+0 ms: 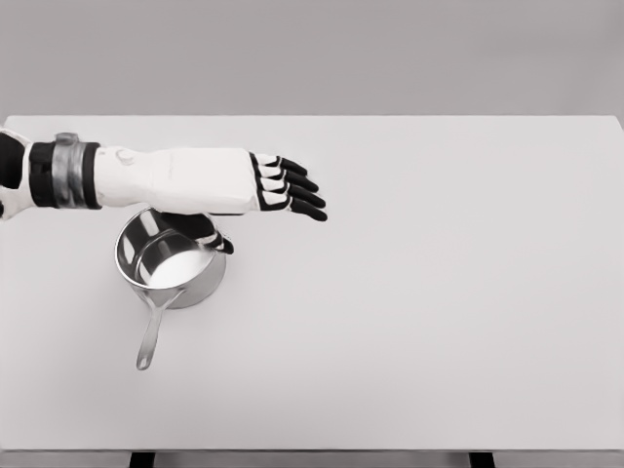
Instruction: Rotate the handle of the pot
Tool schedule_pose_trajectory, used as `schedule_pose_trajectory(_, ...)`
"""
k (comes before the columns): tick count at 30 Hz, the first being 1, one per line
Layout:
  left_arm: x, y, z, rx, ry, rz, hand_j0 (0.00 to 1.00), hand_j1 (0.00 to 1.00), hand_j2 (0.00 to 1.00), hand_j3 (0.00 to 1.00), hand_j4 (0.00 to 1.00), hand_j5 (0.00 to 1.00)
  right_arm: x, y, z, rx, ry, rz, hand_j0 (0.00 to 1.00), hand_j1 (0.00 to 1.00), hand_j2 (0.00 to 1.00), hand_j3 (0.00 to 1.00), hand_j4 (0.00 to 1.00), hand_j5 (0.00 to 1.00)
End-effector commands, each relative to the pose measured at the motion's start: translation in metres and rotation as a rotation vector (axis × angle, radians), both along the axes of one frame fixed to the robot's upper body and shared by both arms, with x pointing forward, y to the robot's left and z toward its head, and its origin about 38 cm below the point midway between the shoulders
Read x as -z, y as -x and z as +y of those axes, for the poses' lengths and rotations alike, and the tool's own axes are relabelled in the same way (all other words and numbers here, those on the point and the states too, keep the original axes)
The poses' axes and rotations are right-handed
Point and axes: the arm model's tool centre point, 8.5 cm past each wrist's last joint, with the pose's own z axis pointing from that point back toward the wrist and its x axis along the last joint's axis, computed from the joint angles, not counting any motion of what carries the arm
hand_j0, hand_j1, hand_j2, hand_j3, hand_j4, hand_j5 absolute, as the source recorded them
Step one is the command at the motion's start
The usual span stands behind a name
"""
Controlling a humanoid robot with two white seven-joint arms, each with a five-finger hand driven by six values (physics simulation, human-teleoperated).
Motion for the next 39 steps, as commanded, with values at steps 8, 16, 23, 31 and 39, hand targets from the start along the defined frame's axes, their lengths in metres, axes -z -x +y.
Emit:
schedule_pose_trajectory(8,0.048,0.017,0.042,-0.058,-0.103,0.148,1.00,1.00,1.00,1.00,1.00,1.00,0.000,0.000,0.000,0.000,0.001,-0.001,1.00,1.00,1.00,1.00,1.00,1.00)
schedule_pose_trajectory(16,0.050,0.017,0.042,-0.073,-0.052,0.154,1.00,1.00,1.00,1.00,1.00,1.00,0.000,0.000,0.000,0.000,0.000,0.000,1.00,1.00,1.00,1.00,1.00,1.00)
schedule_pose_trajectory(23,0.067,0.024,0.048,-0.087,-0.058,0.200,1.00,1.00,1.00,1.00,1.00,1.00,0.000,0.000,0.000,0.000,0.000,0.000,1.00,1.00,1.00,1.00,1.00,1.00)
schedule_pose_trajectory(31,0.082,0.032,0.065,-0.123,-0.089,0.247,1.00,1.00,1.00,1.00,1.00,1.00,0.000,0.000,0.000,0.000,0.000,0.000,1.00,1.00,1.00,1.00,1.00,1.00)
schedule_pose_trajectory(39,0.090,0.039,0.084,-0.161,-0.129,0.273,1.00,1.00,1.00,1.00,1.00,1.00,0.000,0.000,0.000,0.000,0.000,0.000,1.00,1.00,1.00,1.00,1.00,1.00)
